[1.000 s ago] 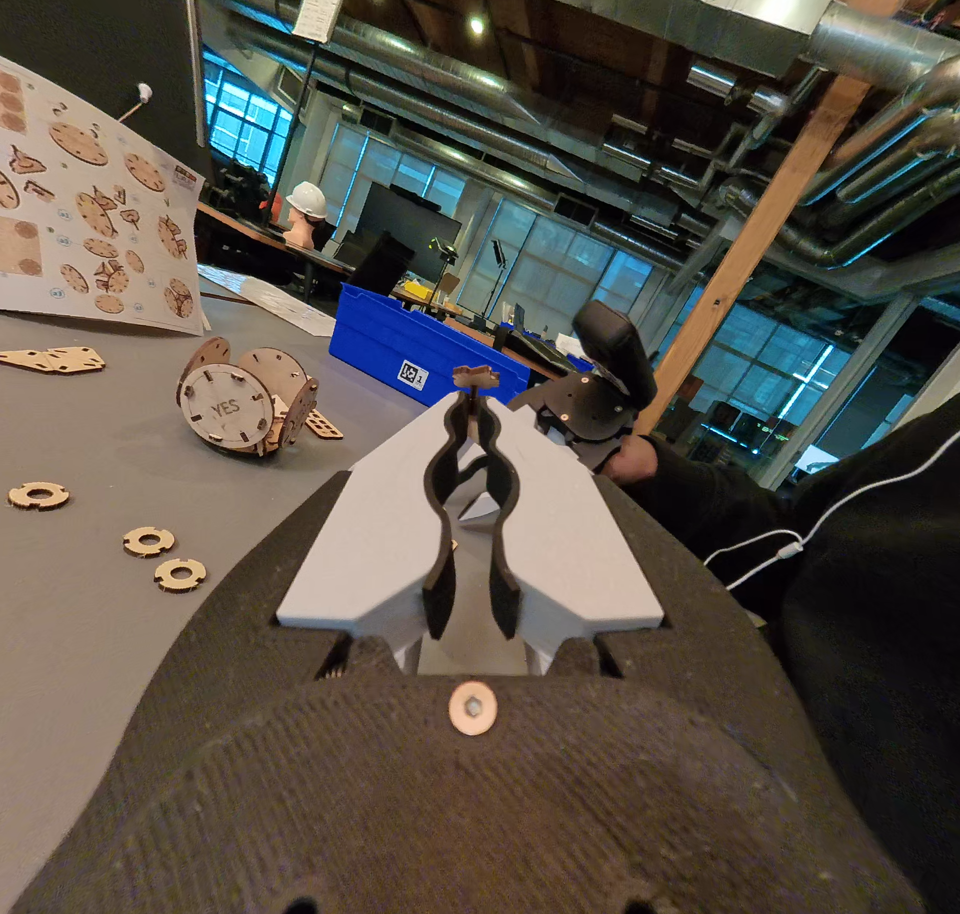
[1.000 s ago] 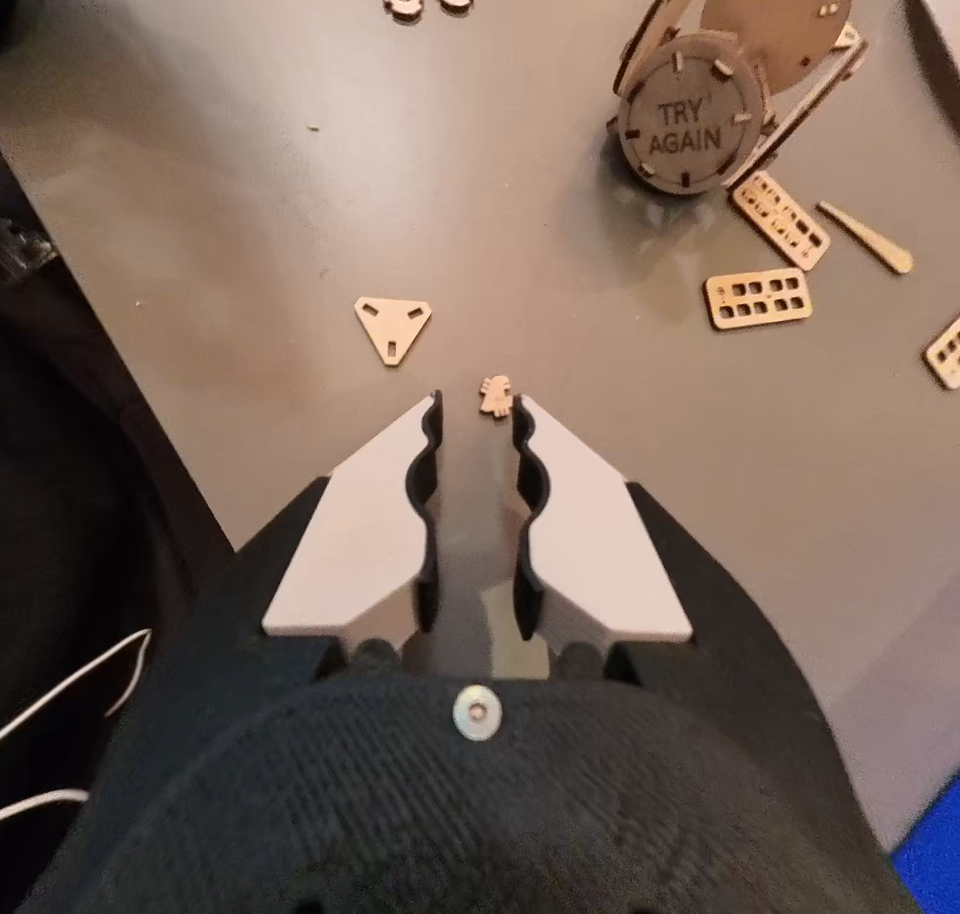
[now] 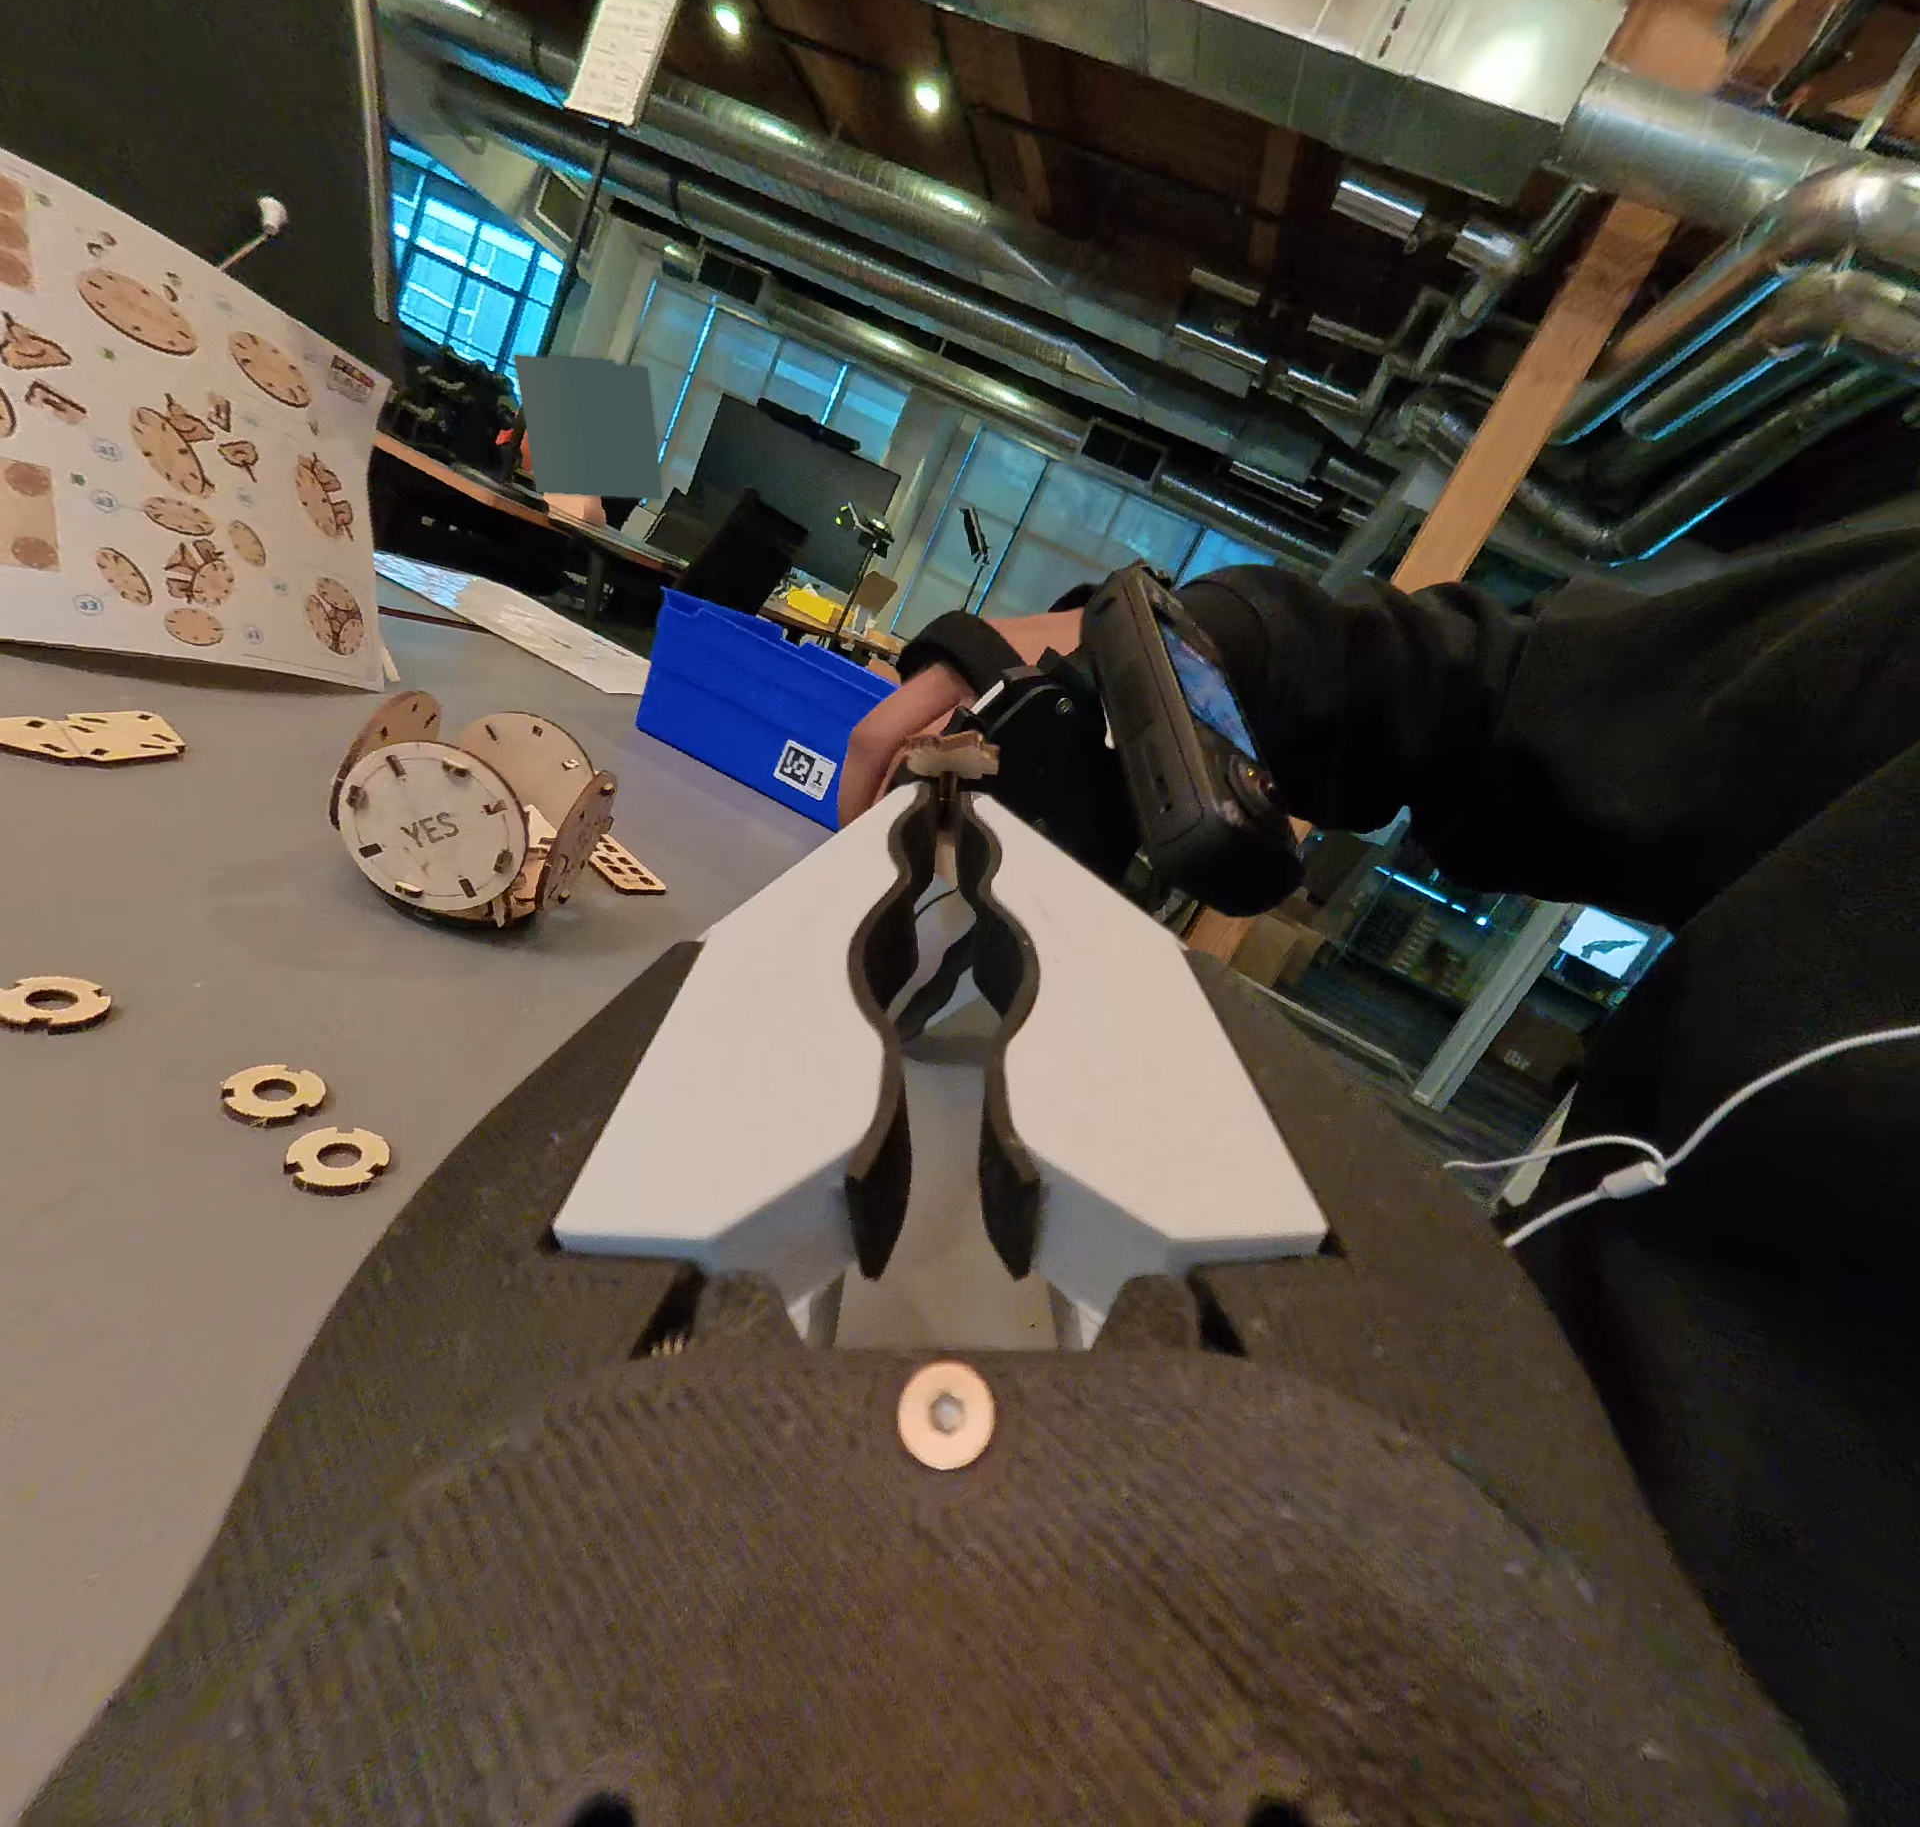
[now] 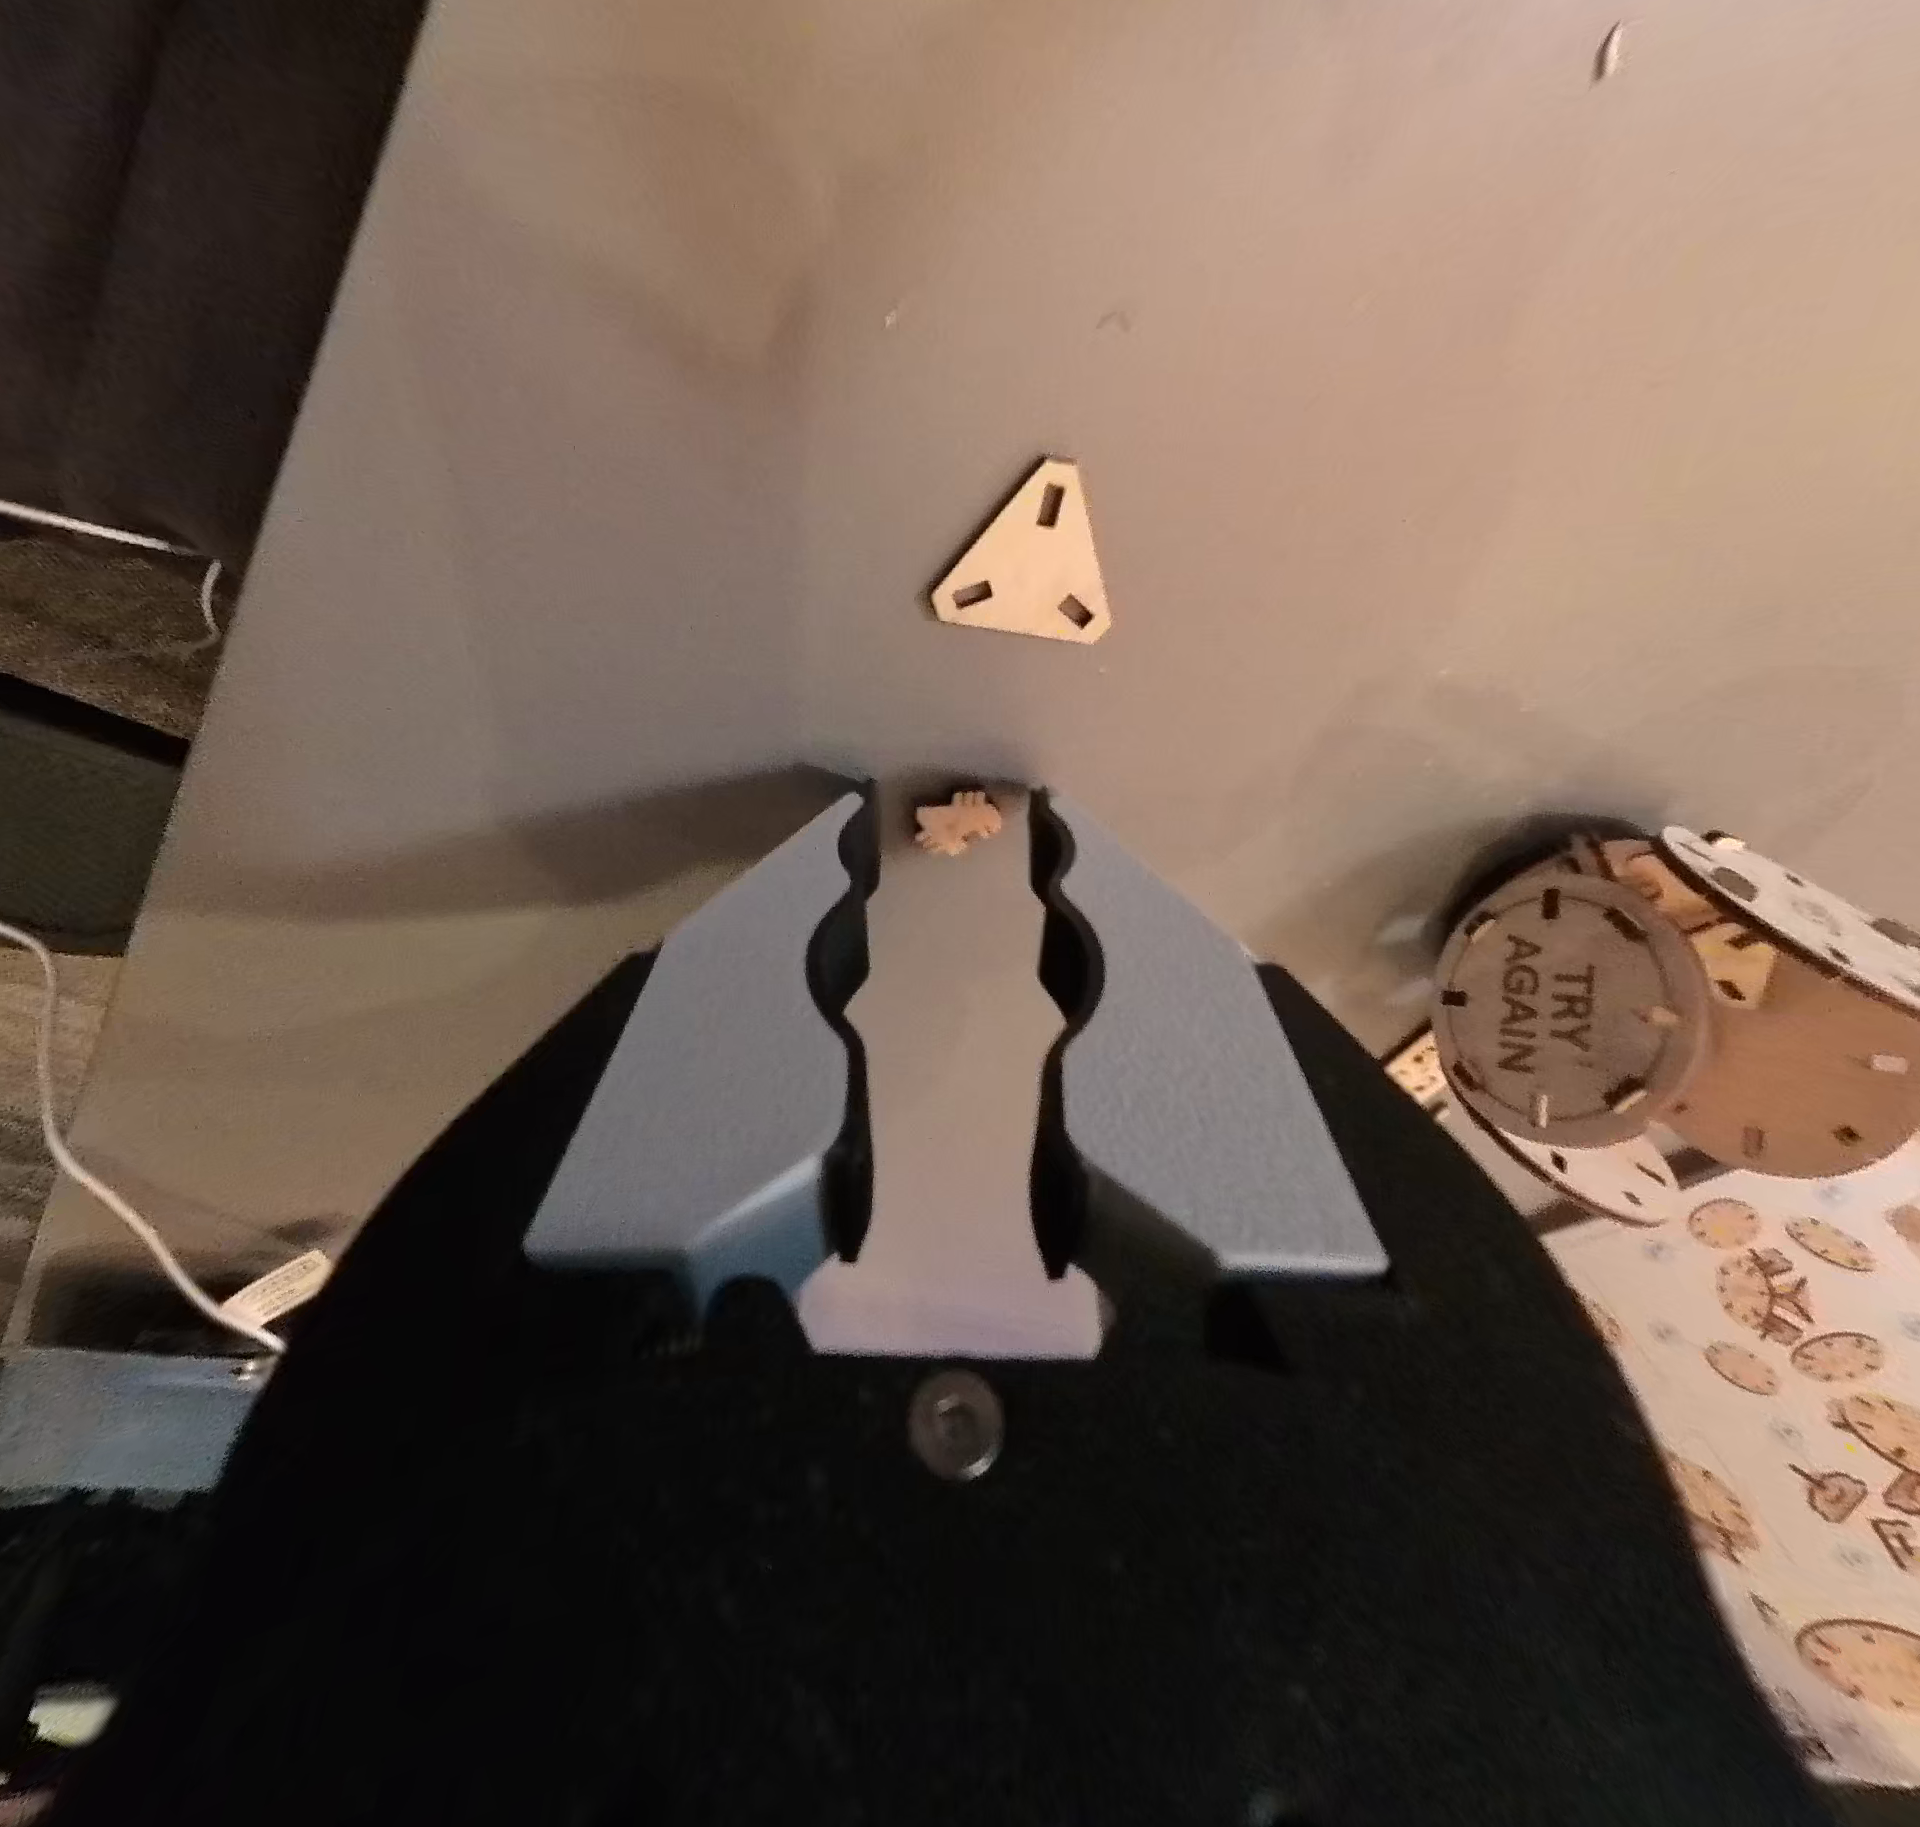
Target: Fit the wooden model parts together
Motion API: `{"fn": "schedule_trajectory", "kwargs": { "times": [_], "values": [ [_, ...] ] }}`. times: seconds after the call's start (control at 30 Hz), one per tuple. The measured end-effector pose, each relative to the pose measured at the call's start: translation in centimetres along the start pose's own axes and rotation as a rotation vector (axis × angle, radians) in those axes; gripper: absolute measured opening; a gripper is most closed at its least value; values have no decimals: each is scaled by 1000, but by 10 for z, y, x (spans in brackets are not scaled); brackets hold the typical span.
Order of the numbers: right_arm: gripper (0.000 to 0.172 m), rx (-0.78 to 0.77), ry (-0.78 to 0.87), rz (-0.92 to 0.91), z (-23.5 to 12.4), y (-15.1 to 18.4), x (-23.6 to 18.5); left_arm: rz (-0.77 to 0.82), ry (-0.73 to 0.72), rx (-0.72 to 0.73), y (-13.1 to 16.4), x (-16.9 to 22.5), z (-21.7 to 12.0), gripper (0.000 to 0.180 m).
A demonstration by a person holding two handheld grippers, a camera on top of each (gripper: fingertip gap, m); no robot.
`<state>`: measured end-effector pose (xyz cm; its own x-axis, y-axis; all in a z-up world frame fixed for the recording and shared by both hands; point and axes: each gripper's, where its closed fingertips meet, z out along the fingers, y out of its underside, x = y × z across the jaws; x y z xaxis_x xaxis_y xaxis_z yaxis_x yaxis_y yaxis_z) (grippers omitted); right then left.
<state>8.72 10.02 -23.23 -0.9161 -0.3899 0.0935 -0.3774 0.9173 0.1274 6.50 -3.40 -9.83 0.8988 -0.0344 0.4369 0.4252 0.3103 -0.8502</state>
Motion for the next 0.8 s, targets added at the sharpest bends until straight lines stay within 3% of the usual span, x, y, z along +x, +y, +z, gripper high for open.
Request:
{"fn": "schedule_trajectory", "kwargs": {
  "times": [0.2,0.37,0.43,0.67,0.8],
  "values": [
    [13,-26,-34,9,1,2,-5,-14,5,4,-1,-1,-1,0],
    [10,26,5,123,1,5,-1,-25,7,7,-1,-1,-1,0],
    [0,95,53,183,-6,2,3,-27,8,6,-1,-1,-1,0],
    [0,330,220,462,-34,-2,-3,-42,9,5,-1,-2,0,0],
    [0,501,401,742,-40,-18,5,-40,7,7,-1,-3,0,0]
  ]
}}
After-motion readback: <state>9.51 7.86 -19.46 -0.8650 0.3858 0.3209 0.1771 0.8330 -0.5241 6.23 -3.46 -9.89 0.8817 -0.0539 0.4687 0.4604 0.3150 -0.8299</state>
